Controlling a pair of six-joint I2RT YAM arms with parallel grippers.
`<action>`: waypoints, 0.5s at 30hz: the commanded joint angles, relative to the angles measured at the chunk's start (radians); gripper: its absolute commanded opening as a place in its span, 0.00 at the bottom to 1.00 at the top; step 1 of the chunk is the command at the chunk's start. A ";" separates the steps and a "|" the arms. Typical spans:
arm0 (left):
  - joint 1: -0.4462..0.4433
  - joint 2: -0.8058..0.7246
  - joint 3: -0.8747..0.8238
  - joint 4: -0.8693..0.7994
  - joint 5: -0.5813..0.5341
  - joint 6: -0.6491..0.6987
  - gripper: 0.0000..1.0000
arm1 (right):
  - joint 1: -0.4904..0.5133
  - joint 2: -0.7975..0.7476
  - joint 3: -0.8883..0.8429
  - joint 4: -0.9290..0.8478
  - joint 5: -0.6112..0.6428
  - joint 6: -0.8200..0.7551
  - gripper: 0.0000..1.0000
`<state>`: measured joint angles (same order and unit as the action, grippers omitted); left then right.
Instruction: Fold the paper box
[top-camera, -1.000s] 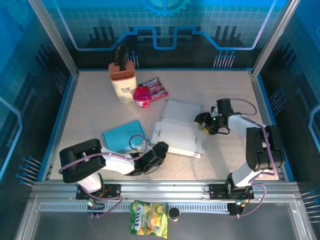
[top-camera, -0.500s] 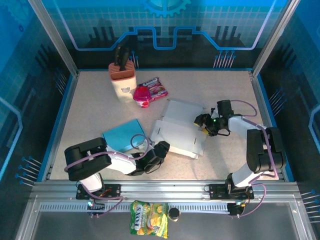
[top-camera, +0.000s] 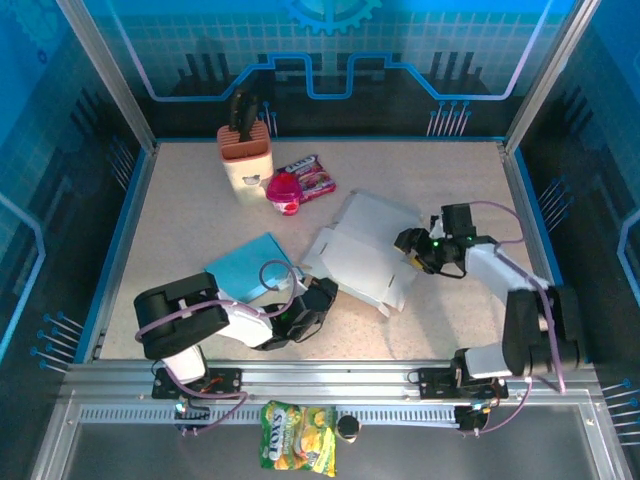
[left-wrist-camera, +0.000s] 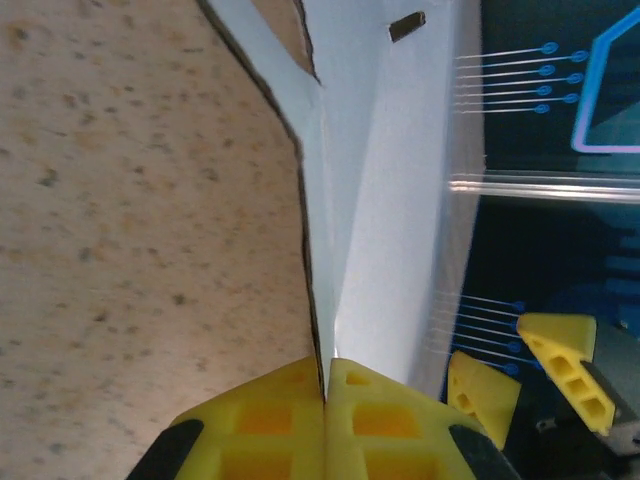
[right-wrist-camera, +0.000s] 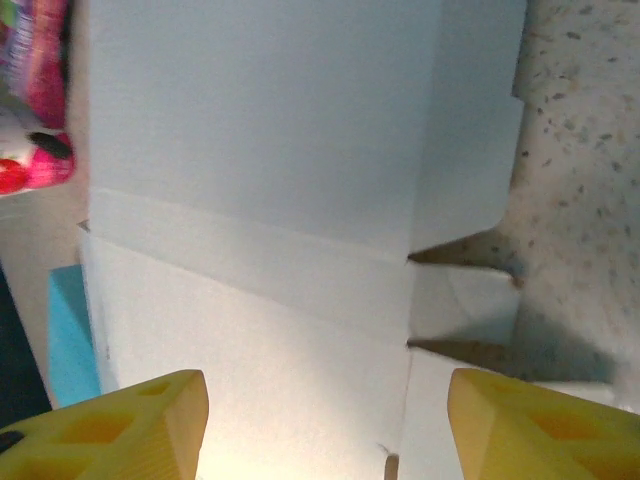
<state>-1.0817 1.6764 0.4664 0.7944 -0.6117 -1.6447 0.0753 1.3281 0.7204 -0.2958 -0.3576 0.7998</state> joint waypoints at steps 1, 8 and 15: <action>-0.009 -0.061 0.014 0.045 -0.060 0.097 0.00 | -0.012 -0.205 -0.050 -0.104 0.076 0.084 0.65; -0.011 -0.046 0.055 0.195 -0.088 0.214 0.00 | 0.240 -0.726 -0.200 -0.223 0.265 0.505 0.64; -0.021 0.048 0.080 0.506 -0.111 0.354 0.00 | 0.712 -0.959 -0.257 -0.234 0.699 0.931 0.65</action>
<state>-1.0935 1.6817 0.5209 1.0744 -0.6849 -1.4040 0.6903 0.3786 0.4755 -0.4942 0.0940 1.4910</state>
